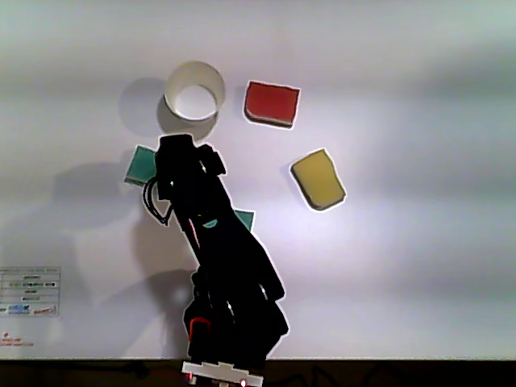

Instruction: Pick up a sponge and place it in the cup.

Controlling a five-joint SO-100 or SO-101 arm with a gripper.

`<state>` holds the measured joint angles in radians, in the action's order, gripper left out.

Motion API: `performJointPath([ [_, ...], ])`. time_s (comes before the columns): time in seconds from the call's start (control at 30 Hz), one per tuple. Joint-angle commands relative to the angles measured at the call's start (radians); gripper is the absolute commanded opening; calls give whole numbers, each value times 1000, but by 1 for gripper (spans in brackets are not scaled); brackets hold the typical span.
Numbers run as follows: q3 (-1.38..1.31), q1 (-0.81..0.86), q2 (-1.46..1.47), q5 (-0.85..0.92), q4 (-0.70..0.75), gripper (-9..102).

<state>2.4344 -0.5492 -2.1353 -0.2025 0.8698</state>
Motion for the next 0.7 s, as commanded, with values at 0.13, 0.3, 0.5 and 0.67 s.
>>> performJointPath([
  [0.13, 18, -15, 18, 9, -35, 29],
  [0.3, 23, -43, 80, -54, -97, 29],
  [0.5, -28, -64, 209, -146, -166, 29],
  [0.67, -123, -71, 313, -198, -166, 29],
])
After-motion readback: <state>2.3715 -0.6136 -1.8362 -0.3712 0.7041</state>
